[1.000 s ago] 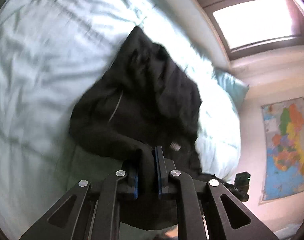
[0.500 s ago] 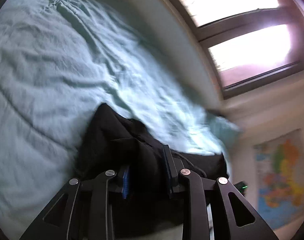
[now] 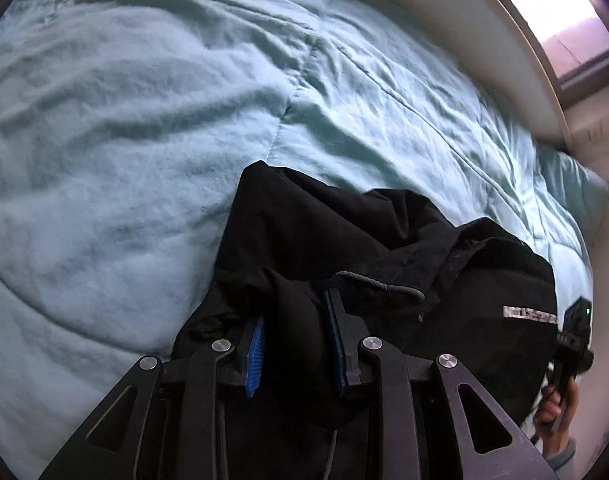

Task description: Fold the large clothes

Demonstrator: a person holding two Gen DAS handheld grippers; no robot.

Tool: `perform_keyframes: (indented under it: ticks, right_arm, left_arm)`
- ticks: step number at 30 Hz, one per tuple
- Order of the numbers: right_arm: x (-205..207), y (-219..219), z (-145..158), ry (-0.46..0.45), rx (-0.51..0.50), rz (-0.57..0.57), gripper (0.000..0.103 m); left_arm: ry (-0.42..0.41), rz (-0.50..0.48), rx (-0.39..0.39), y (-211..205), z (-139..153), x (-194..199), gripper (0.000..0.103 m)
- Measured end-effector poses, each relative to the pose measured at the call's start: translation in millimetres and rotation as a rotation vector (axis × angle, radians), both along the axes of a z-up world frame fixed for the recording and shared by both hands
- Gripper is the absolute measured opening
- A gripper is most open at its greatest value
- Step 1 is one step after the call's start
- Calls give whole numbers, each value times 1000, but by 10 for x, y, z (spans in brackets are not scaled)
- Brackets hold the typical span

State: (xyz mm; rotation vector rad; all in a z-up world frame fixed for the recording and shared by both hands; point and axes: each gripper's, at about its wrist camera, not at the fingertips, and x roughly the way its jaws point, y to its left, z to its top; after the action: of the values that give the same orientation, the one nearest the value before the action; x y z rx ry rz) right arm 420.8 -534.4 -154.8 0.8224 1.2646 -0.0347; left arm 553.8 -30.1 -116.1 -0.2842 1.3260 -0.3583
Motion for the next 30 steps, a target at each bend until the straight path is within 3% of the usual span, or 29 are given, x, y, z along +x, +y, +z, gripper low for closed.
perform_keyframes:
  ticks: [3, 5, 7, 9, 11, 12, 14, 18, 27, 28, 29, 30]
  right_arm:
    - [-80, -16, 278, -45, 4, 8, 28]
    - [-192, -55, 512, -100, 17, 17, 34]
    - [-341, -83, 748, -161, 18, 33, 39]
    - [-433, -71, 874, -193, -10, 50, 56]
    - [-465, -39, 919, -187, -93, 60, 75]
    - [-461, -20, 915, -178, -136, 66, 77]
    - [-424, -1, 875, -169, -169, 76, 77]
    - [-205, 7, 676, -131, -284, 132, 77]
    - [422, -182, 142, -144, -251, 216, 77]
    - [451, -180, 112, -144, -239, 211, 76]
    - [462, -158, 110, -159, -235, 215, 55]
    - [453, -100, 143, -179, -248, 234, 31]
  left_arm:
    - [-17, -18, -53, 177, 278, -96, 35]
    - [-29, -22, -144, 349, 510, -195, 49]
    - [-74, -15, -182, 495, 736, -286, 80]
    - [-147, -34, -160, 563, 917, -349, 81]
    - [-157, -47, -153, 547, 934, -318, 81]
    - [-147, -45, -137, 523, 878, -269, 81]
    - [-122, -44, -91, 428, 726, -169, 81]
    - [-94, -70, 76, 198, 322, 85, 81]
    - [-44, -41, -161, 282, -37, 453, 81]
    - [-54, -36, -166, 263, -28, 451, 73]
    - [-84, -29, -174, 245, 8, 430, 58]
    - [-97, -29, -160, 219, 46, 407, 33]
